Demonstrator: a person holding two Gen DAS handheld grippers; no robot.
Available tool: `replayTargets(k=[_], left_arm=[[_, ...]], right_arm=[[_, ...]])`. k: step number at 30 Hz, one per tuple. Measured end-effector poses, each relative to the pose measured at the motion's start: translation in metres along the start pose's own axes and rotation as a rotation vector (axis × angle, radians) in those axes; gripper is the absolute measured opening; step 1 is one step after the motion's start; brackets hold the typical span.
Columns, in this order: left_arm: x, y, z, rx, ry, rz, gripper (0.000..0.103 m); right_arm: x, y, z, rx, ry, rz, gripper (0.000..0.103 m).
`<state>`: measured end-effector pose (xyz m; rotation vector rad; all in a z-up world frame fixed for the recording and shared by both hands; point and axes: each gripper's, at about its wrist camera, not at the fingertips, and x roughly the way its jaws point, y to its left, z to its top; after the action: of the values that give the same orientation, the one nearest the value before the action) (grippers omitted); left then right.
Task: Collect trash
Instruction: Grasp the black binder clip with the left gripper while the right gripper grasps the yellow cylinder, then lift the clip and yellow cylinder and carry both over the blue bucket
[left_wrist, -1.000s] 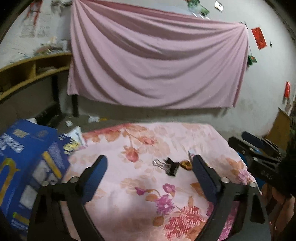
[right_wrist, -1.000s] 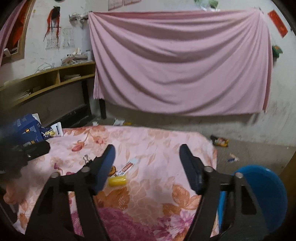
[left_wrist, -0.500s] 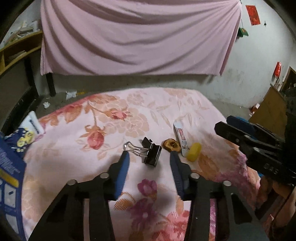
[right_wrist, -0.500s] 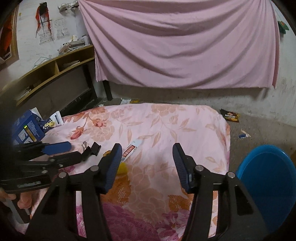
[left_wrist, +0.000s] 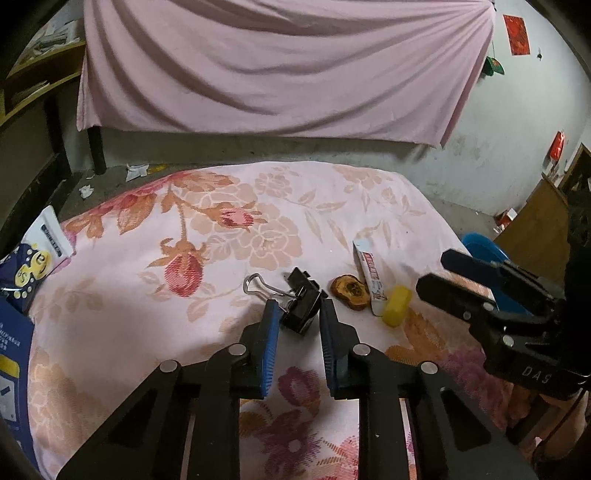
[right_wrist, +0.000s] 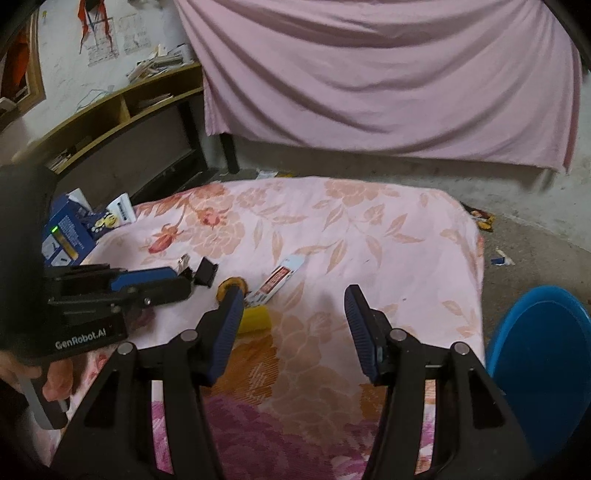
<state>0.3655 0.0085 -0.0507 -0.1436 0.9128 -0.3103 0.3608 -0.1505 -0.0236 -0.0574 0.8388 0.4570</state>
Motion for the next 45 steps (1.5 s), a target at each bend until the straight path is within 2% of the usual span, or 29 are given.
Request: replayTargets(k=[9,12,14,18,22,28,34,38,41,45], left_arm=[[-0.024,0.023,-0.012,-0.087,-0.041,0.001,0.018],[-0.025,0.022,-0.013,-0.084,-0.042,0.008,0.018],[-0.024,0.020,-0.012,-0.082,-0.042,0.012,0.018],[-0.024,0.019,-0.012,-0.082,-0.048,0.010,0.018],[-0.027,0.015,-0.014,-0.072,-0.072,0.013,0.017],[-0.045,0.010,-0.018,-0.046,-0.171,-0.008,0.016],[-0.054,-0.003,-0.021,0.014,-0.220,0.025,0.012],[-0.052,-0.010,-0.021,0.052,-0.215,0.031,0.012],[-0.050,-0.010,-0.021,0.053,-0.211,0.027,0.008],[-0.050,-0.009,-0.021,0.058,-0.212,0.024,0.008]], right_arm=[[0.015,0.017,-0.004,-0.064,0.090,0.055,0.078],[0.018,0.021,-0.005,-0.086,0.101,0.057,0.068],[0.020,0.020,-0.005,-0.084,0.114,0.063,0.057],[0.020,0.020,-0.005,-0.084,0.113,0.053,0.057],[0.013,0.027,-0.005,-0.116,0.076,0.021,0.057],[-0.012,0.030,-0.006,-0.132,-0.052,-0.026,0.057],[-0.030,0.027,-0.006,-0.120,-0.143,-0.052,0.057],[-0.029,0.026,-0.005,-0.113,-0.143,-0.052,0.057],[-0.029,0.026,-0.005,-0.112,-0.145,-0.052,0.057],[-0.030,0.026,-0.006,-0.112,-0.150,-0.054,0.057]])
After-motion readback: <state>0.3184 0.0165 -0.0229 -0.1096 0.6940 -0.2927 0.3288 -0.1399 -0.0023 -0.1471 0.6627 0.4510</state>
